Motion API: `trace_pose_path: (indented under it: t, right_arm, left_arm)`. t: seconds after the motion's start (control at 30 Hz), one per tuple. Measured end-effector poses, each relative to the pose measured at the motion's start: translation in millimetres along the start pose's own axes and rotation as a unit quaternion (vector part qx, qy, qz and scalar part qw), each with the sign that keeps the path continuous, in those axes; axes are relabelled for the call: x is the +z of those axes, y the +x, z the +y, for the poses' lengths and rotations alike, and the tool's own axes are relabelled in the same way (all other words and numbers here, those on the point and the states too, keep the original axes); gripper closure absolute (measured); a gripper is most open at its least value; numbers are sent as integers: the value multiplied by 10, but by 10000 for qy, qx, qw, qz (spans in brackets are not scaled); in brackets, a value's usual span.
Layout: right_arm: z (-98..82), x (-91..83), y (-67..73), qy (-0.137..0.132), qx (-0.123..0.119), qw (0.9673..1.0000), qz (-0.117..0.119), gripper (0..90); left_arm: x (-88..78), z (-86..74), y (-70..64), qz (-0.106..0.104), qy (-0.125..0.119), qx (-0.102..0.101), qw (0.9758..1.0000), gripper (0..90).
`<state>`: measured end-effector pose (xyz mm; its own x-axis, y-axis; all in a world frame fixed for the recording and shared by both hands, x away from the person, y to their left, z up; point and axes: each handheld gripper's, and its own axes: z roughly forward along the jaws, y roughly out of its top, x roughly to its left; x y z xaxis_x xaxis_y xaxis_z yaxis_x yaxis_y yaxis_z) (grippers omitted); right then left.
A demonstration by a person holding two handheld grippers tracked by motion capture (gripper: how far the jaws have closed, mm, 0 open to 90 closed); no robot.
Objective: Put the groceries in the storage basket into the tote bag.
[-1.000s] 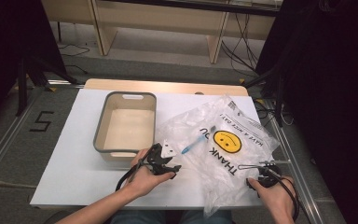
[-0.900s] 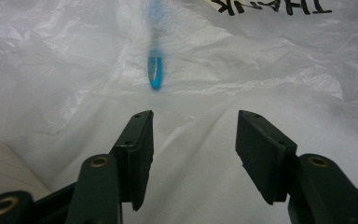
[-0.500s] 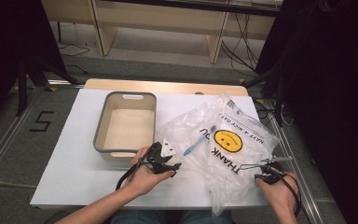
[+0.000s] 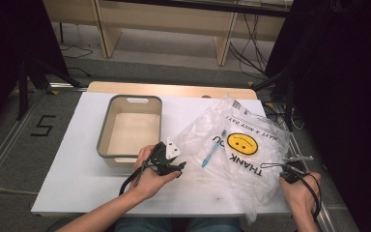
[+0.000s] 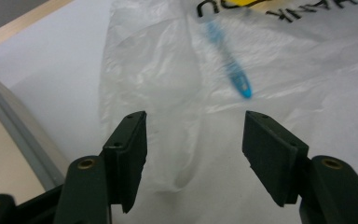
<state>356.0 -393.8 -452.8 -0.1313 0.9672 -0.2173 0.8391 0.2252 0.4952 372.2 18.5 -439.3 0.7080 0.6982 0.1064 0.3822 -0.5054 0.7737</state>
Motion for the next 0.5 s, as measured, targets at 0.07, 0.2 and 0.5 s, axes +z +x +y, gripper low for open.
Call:
trace_pose_path:
  t: [0.07, 0.2, 0.5]
  right_arm:
    - [3, 6, -27, -59, 29, 10000, -38, 900]
    - [5, 7, -50, -182, 45, 9998, -117, 900]
    - [28, -158, -45, -657, 151, 9975, -210, 728]
  left_arm:
    - [21, -26, -7, 37, 87, -61, 9999, 393]
    - [74, -89, -18, 107, 338, -108, 9993, 394]
    - [139, -129, -49, 321, 472, -35, 9984, 454]
